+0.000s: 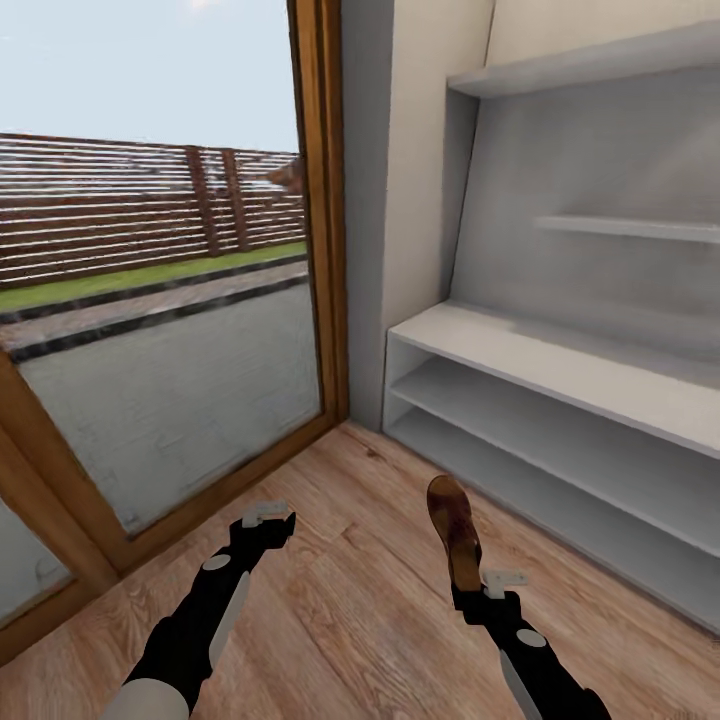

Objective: Pick up the two gym shoes and the two sandals from the corridor floor and place them onto the hallstand (shoe rack) in the corridor, making sure they are on the rack and not on the floor. Arrange them so the two gym shoes are next to each other and the two sandals are next to each other.

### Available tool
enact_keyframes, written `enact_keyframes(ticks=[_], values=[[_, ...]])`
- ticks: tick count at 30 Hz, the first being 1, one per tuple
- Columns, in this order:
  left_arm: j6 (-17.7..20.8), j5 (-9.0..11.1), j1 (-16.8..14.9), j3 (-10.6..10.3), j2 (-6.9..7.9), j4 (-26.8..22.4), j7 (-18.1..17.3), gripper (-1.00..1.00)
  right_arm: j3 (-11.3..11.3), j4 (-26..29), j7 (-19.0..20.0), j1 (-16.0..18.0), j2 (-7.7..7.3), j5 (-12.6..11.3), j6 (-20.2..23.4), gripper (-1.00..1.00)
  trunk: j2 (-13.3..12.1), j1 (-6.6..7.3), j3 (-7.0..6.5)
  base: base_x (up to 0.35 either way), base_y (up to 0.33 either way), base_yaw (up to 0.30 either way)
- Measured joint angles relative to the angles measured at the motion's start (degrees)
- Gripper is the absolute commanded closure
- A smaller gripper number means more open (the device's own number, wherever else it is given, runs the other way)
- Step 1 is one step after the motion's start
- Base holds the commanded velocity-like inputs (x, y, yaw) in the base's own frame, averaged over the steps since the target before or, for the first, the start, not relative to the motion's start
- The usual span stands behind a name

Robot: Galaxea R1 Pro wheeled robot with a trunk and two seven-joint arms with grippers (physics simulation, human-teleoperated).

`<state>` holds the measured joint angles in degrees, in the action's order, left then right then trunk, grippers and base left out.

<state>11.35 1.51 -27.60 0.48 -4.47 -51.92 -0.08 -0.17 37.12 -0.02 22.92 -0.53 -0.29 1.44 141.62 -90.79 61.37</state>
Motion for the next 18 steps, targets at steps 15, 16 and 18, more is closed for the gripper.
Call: enact_keyframes(ticks=[15, 16, 18], values=[[0.00, -0.02, 0.00, 0.02, 0.00, 0.00, 0.00, -1.00, 0.00, 0.00, 0.00, 0.01, 0.00, 0.00, 0.00, 1.00, 0.00, -0.02, 0.00, 0.088, 0.005, -0.300], [0.00, -0.03, 0.00, 0.00, 0.00, 0.00, 0.00, -1.00, 0.00, 0.00, 0.00, 0.00, 0.00, 0.00, 0.00, 1.00, 0.00, -0.02, 0.00, 0.005, 0.000, -0.300], [0.00, -0.03, 0.00, 0.01, 0.00, 0.00, 0.00, -1.00, 0.00, 0.00, 0.00, 0.00, 0.00, 0.00, 0.00, 1.00, 0.00, -0.02, 0.00, 0.002, 0.000, -0.300]])
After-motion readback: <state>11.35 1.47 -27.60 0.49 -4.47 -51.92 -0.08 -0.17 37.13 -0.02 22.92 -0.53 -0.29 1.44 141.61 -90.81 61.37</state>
